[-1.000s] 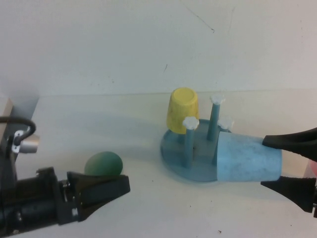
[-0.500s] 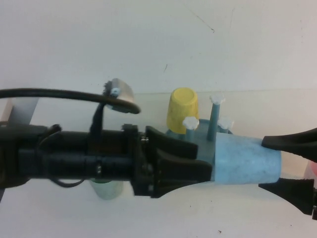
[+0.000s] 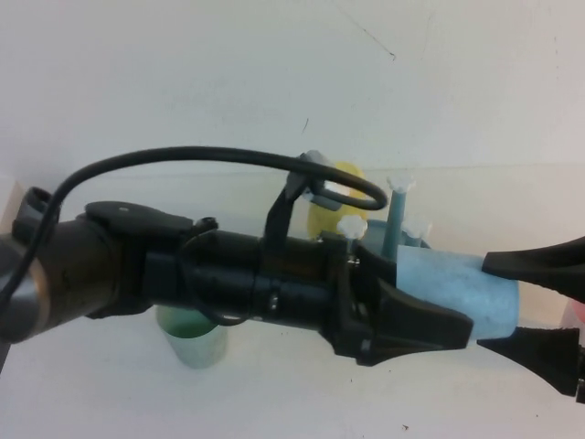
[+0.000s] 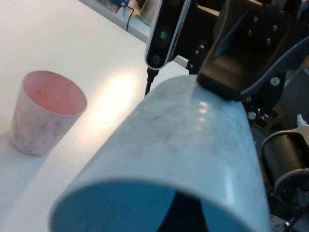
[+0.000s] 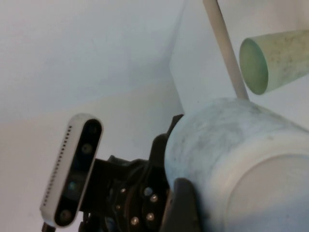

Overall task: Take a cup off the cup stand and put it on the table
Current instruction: Hand over the cup, then place the cup on the table

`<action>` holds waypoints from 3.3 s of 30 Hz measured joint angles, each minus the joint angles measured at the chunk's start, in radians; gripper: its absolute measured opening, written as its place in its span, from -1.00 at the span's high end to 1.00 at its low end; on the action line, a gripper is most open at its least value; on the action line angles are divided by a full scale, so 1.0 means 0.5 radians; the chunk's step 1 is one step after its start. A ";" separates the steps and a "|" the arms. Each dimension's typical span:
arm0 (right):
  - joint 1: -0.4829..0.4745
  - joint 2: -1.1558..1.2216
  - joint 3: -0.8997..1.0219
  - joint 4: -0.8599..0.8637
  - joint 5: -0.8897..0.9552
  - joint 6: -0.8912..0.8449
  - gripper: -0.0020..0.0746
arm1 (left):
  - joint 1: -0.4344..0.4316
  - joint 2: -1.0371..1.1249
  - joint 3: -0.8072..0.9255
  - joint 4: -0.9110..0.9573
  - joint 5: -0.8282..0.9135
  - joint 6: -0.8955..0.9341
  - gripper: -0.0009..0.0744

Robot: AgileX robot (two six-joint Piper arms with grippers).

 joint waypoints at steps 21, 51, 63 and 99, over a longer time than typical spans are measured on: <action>-0.024 0.000 -0.017 0.195 -0.150 -0.556 -0.50 | -0.282 0.026 -0.196 -0.005 -0.512 -0.032 0.88; -0.026 0.000 -0.017 0.195 -0.133 -0.814 -0.50 | -0.282 0.039 -0.196 0.011 -0.505 0.073 0.89; -0.012 0.000 -0.017 0.048 0.060 -1.215 -0.83 | -0.291 0.042 -0.214 0.013 -0.428 0.103 0.90; -0.339 0.000 -0.017 0.000 -0.045 -1.640 -0.86 | -0.612 0.004 -0.436 3.416 0.024 -2.390 0.92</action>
